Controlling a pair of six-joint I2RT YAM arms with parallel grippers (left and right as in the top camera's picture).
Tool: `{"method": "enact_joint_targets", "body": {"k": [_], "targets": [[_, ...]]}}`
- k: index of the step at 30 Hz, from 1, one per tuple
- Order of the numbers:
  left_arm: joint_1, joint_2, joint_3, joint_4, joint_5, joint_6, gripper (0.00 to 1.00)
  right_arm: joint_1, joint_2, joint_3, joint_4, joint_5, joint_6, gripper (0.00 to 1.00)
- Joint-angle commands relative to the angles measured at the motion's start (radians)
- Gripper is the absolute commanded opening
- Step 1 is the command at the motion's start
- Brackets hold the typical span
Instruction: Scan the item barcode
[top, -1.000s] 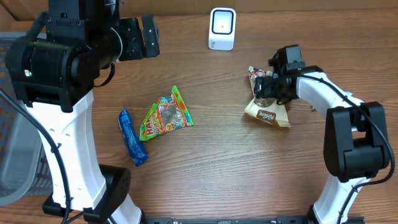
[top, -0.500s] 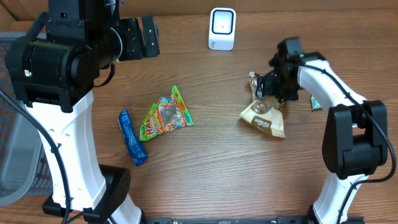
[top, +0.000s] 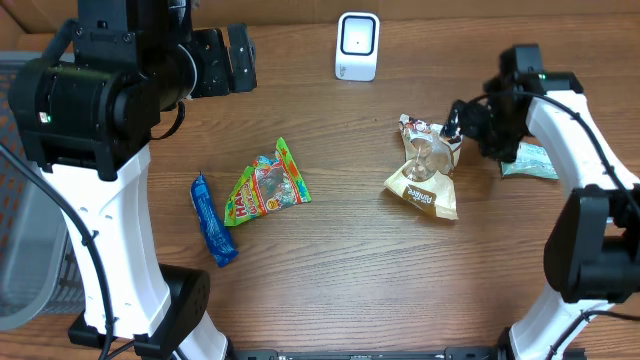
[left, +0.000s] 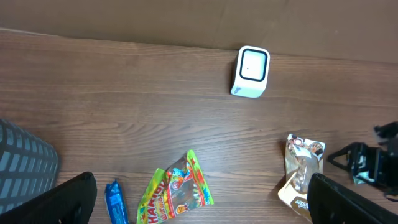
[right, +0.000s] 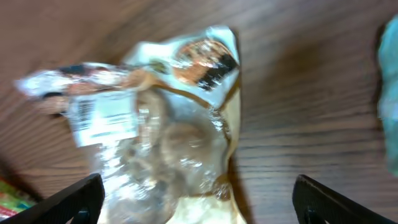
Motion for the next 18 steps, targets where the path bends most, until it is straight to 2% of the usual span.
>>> {"method": "enact_joint_targets", "body": {"k": [1, 6, 11, 18], "targets": [[-0.002, -0.002, 0.001, 0.002, -0.005, -0.002, 1.00, -0.001, 0.045, -0.084, 0.066, -0.147, 0.006, 0.97], [-0.002, -0.002, 0.001, 0.002, -0.005, -0.002, 1.00, 0.005, 0.085, -0.154, 0.188, -0.198, -0.005, 0.97], [-0.002, -0.002, 0.001, 0.002, -0.005, -0.002, 0.99, 0.005, 0.138, -0.164, 0.226, -0.198, -0.002, 0.97], [-0.002, -0.002, 0.001, 0.002, -0.005, -0.002, 1.00, 0.064, 0.214, -0.165, 0.245, -0.201, -0.005, 0.84]]}}
